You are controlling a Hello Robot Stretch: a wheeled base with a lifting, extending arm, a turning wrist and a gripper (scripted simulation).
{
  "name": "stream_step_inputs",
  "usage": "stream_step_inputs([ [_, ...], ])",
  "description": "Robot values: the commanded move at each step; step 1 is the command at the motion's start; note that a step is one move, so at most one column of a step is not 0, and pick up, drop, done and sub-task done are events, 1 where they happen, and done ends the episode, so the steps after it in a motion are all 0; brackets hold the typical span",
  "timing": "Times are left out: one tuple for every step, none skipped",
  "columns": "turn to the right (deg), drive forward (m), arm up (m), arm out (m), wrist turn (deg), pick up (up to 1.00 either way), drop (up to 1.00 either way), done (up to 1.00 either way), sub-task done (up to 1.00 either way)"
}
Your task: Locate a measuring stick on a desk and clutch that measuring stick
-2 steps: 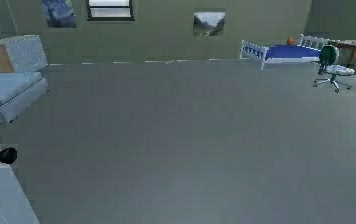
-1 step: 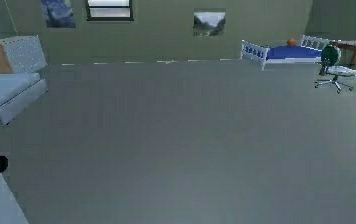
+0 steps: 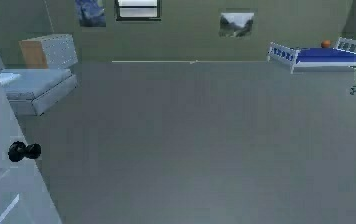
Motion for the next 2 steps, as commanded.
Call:
stream_step_inputs([
  [0.0, 0.30, 0.00, 0.00, 0.0, 0.00, 0.00, 0.00, 0.00],
  [45.0, 0.00, 0.00, 0.00, 0.0, 0.00, 0.00, 0.00, 0.00],
])
